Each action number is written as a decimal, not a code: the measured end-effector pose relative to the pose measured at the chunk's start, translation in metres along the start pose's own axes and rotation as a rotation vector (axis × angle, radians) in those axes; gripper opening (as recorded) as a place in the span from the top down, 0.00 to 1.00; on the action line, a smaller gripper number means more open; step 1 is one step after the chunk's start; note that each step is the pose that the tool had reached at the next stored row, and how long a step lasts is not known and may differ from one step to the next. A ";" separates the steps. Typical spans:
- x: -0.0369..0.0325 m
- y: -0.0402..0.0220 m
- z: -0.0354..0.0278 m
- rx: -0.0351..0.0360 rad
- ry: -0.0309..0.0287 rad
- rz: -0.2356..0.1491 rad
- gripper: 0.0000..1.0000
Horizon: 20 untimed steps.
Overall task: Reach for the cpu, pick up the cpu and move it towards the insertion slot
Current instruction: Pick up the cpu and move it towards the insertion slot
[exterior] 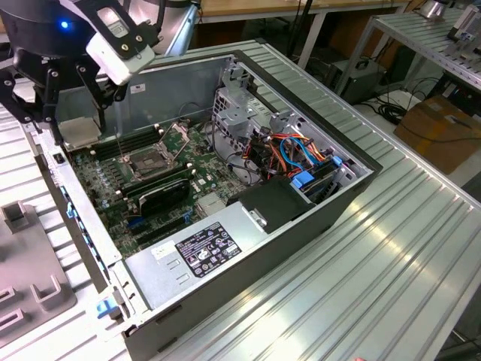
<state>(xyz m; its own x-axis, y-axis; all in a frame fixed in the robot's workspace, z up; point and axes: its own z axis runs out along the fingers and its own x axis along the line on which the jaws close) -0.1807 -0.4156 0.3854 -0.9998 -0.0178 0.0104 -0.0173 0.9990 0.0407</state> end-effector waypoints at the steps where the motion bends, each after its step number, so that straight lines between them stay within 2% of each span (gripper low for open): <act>1: -0.0035 0.0009 0.0004 -0.0001 -0.0001 0.001 0.45; 4: -0.0112 0.0033 0.0012 -0.0001 -0.0001 0.001 0.45; 14: -0.0481 0.0147 0.0054 -0.0002 -0.0003 0.006 0.45; 16: -0.0519 0.0168 0.0057 -0.0001 -0.0003 0.007 0.45; 18: -0.0532 0.0220 0.0063 0.0000 -0.0003 0.007 0.45; 20: -0.0542 0.0244 0.0070 -0.0002 -0.0004 0.009 0.45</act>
<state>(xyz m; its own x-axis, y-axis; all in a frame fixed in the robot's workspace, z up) -0.1270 -0.3899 0.3788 -0.9999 -0.0091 0.0104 -0.0087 0.9991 0.0408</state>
